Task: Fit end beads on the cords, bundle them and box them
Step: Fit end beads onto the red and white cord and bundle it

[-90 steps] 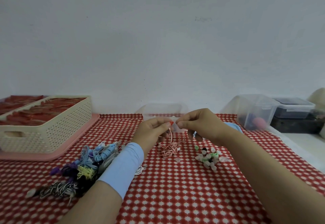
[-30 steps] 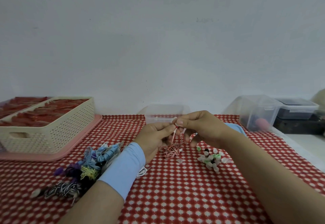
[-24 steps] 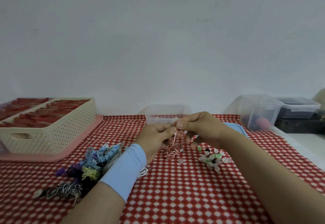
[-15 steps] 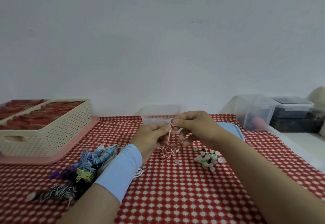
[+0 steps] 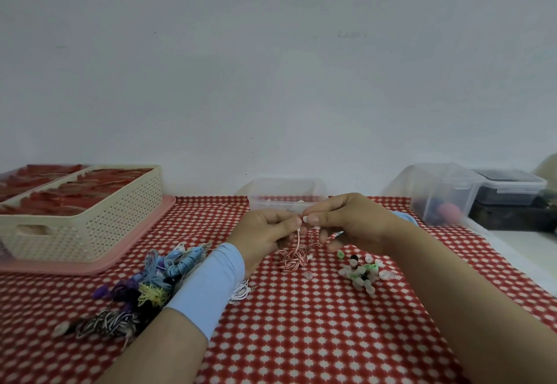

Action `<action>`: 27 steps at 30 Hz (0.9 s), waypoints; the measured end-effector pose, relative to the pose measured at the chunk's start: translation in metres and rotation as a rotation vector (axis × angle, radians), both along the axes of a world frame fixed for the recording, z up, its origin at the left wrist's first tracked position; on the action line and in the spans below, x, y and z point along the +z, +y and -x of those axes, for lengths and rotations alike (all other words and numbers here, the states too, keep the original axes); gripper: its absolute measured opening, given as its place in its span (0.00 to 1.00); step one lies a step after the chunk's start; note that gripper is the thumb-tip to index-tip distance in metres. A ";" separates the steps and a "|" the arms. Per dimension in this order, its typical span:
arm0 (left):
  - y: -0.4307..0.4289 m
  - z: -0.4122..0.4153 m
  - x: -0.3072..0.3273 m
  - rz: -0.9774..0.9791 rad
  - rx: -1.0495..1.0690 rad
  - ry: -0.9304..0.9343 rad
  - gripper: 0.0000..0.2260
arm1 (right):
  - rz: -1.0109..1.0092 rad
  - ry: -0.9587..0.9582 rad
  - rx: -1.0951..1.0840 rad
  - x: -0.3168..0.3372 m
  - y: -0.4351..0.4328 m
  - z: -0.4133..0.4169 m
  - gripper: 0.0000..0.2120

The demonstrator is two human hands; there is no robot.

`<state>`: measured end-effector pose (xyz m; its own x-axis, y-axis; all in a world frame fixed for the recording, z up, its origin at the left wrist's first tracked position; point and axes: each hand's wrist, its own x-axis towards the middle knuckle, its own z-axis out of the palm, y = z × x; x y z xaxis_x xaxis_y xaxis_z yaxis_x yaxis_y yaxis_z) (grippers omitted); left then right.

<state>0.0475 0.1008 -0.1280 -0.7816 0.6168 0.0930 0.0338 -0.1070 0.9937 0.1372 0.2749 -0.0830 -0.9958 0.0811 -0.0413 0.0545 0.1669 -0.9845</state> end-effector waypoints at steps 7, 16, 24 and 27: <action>-0.003 -0.004 0.003 0.007 -0.012 0.036 0.03 | 0.047 -0.055 0.027 -0.002 0.000 0.003 0.06; 0.000 -0.004 0.001 0.021 0.025 0.103 0.04 | -0.024 -0.055 -0.004 -0.002 0.002 0.002 0.09; 0.003 0.000 -0.001 0.043 0.173 0.121 0.04 | -0.121 0.147 -0.070 -0.005 -0.007 0.005 0.06; 0.002 0.000 -0.002 0.052 0.166 0.143 0.04 | -0.118 0.165 -0.077 -0.006 -0.007 0.006 0.05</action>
